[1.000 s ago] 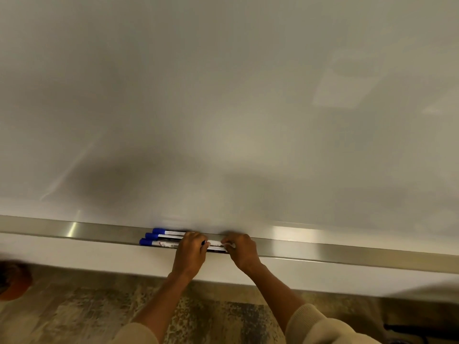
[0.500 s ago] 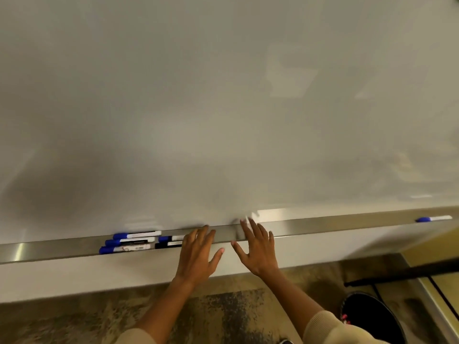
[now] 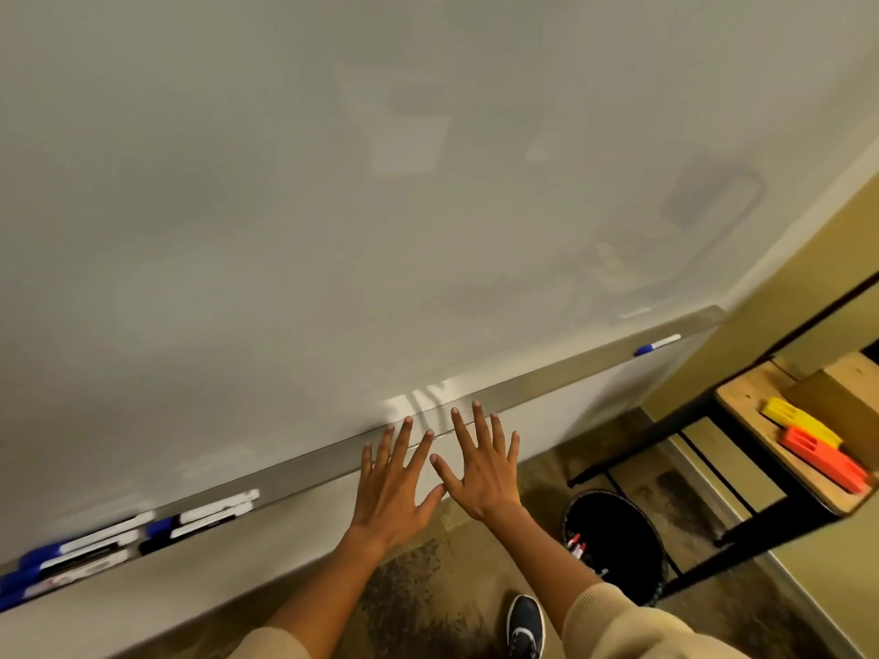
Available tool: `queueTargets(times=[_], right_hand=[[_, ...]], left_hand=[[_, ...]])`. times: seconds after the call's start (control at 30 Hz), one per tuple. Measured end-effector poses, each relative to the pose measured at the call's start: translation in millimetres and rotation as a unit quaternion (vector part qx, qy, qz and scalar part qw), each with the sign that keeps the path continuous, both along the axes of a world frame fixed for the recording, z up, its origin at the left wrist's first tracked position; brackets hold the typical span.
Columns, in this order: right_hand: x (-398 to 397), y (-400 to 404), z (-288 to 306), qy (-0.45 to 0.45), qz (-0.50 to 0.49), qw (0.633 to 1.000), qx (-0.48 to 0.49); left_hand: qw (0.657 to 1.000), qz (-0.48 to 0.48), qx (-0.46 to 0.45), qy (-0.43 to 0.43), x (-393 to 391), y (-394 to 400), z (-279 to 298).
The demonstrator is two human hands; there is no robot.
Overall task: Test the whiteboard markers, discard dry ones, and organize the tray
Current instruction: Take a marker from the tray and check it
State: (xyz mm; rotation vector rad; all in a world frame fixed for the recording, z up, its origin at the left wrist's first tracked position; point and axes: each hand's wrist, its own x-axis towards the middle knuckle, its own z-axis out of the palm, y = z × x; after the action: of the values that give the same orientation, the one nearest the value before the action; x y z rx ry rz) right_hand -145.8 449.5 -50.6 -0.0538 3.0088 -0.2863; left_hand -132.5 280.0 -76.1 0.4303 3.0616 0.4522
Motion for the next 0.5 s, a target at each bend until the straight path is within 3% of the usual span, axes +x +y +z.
queueTargets(times=[0.5], right_hand=[[-100.7, 234.5, 17.4, -0.02, -0.124, 0.992, -0.007]], left_hand=[[0.998, -0.042, -0.026, -0.046, -96.9, 213.8, 13.0]])
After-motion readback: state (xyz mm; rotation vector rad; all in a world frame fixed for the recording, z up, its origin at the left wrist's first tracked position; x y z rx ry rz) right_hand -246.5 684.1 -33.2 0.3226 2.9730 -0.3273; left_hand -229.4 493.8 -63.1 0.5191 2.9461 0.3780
